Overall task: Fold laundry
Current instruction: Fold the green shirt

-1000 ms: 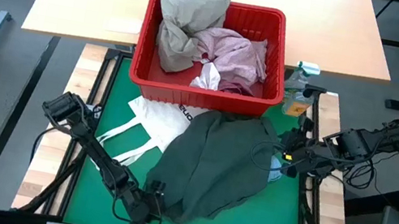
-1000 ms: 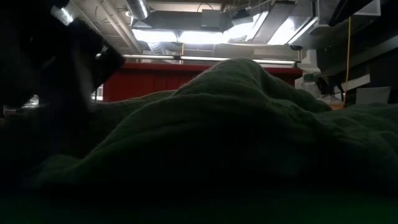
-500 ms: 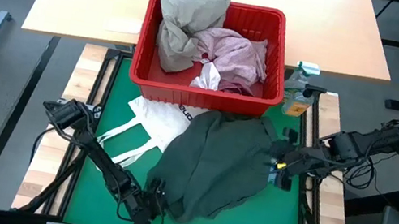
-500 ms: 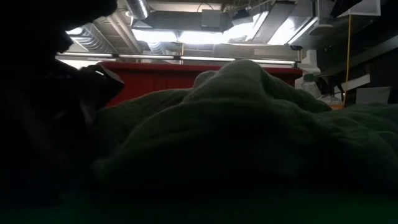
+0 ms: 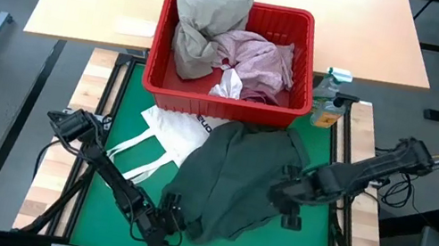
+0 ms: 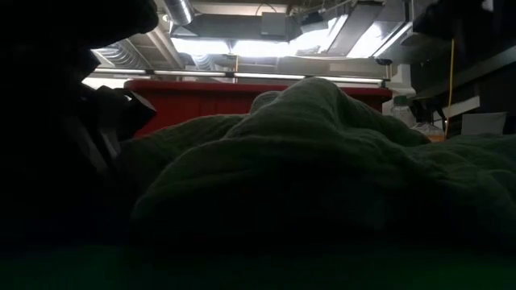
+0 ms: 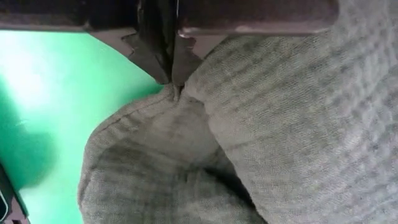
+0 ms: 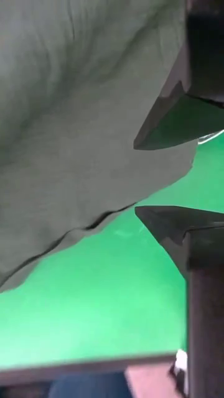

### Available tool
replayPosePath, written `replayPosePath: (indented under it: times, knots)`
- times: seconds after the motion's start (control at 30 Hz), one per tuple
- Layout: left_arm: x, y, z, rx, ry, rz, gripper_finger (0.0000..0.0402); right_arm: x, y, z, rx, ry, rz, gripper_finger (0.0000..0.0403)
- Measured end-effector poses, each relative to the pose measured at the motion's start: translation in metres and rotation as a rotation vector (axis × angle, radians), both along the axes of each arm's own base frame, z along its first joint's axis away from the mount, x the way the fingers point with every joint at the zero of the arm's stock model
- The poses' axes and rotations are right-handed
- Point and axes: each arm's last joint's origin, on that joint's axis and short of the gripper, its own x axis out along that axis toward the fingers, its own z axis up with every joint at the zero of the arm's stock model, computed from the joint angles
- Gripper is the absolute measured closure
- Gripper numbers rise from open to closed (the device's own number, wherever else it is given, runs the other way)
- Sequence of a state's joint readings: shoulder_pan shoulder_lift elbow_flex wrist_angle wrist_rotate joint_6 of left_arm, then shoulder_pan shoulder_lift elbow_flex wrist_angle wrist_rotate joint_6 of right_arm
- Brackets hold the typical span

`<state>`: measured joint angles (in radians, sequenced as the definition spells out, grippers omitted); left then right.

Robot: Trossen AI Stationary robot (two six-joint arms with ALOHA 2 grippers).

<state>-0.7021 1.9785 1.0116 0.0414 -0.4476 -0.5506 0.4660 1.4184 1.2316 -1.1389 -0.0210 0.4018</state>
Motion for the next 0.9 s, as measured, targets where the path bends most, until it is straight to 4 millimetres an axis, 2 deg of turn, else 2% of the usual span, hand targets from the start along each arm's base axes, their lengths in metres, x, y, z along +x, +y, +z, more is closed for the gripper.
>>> replayPosePath:
  times: [0.17, 0.37, 0.6, 0.77, 0.9]
  knots:
    - [0.001, -0.001, 0.000, -0.057, -0.008, 0.047, 0.0392, 0.004, 0.008, -0.026, -0.101, 0.183, 0.035, 0.0246]
    - [0.000, -0.003, 0.000, -0.066, -0.010, 0.048, 0.0397, -0.010, 0.028, -0.043, -0.232, 0.347, 0.126, 0.0246]
    - [-0.001, -0.003, 0.000, -0.066, -0.009, 0.046, 0.0396, -0.027, 0.043, -0.042, -0.325, 0.344, 0.113, 0.0246]
    - [-0.001, -0.003, 0.000, -0.062, -0.010, 0.042, 0.0396, -0.035, 0.051, -0.041, -0.496, 0.225, 0.174, 0.0246]
    - [-0.001, -0.003, 0.000, -0.062, -0.010, 0.041, 0.0396, -0.040, 0.059, -0.041, -0.528, 0.184, 0.229, 0.0246]
